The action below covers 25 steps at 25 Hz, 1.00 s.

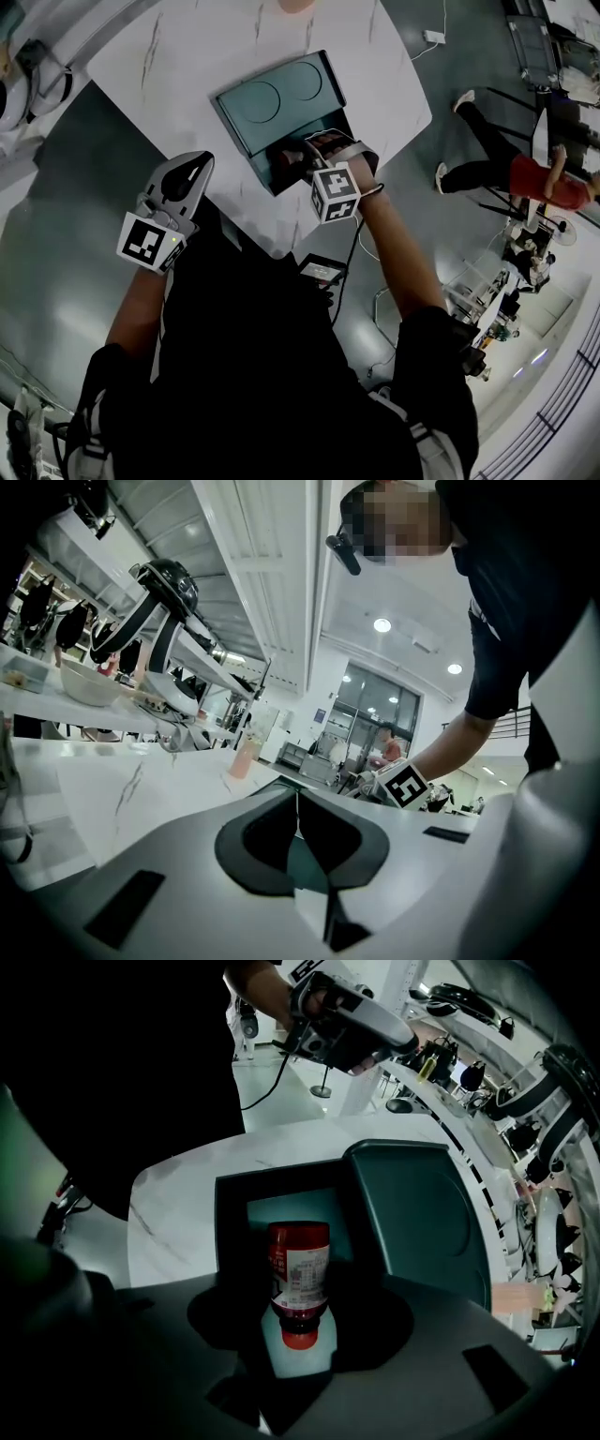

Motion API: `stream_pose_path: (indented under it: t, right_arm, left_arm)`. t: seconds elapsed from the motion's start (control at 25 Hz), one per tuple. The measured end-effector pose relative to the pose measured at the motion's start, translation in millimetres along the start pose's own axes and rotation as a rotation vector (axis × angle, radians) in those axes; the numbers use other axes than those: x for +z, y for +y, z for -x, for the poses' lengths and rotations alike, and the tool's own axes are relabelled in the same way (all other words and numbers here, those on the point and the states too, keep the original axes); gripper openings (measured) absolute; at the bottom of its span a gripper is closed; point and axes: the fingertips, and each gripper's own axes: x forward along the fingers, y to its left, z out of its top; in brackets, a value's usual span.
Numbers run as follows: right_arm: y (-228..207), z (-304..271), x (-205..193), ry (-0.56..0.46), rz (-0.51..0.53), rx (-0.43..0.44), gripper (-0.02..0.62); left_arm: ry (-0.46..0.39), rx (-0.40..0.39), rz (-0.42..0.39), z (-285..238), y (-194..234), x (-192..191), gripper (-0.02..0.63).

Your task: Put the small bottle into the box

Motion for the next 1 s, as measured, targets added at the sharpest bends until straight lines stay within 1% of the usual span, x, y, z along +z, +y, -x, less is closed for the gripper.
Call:
stream_pose_path:
  t: [0.2, 0.48, 0.72, 0.88, 1.0]
  right_arm:
    - [-1, -5, -1, -0.009, -0.026, 0.006, 0.210]
    - [-5, -4, 3, -0.055, -0.055, 0.017, 0.210]
    - [-5, -6, 2, -0.079, -0.122, 0.030, 0.213]
    - [-10, -3, -7, -0.072, -0.150, 0.003, 0.218]
    - [-11, 14, -5, -0.085, -0.187, -0.019, 0.218]
  left_arm:
    - [0.004, 0.010, 0.003, 5, 0, -4, 0.021]
    - [0.005, 0.001, 0.005, 3, -4, -4, 0.021]
    - [0.016, -0.014, 0.004, 4, -8, -6, 0.021]
    - [0.010, -0.029, -0.015, 4, -9, -4, 0.021]
    - [0.009, -0.044, -0.030, 10, -12, -1, 0.021]
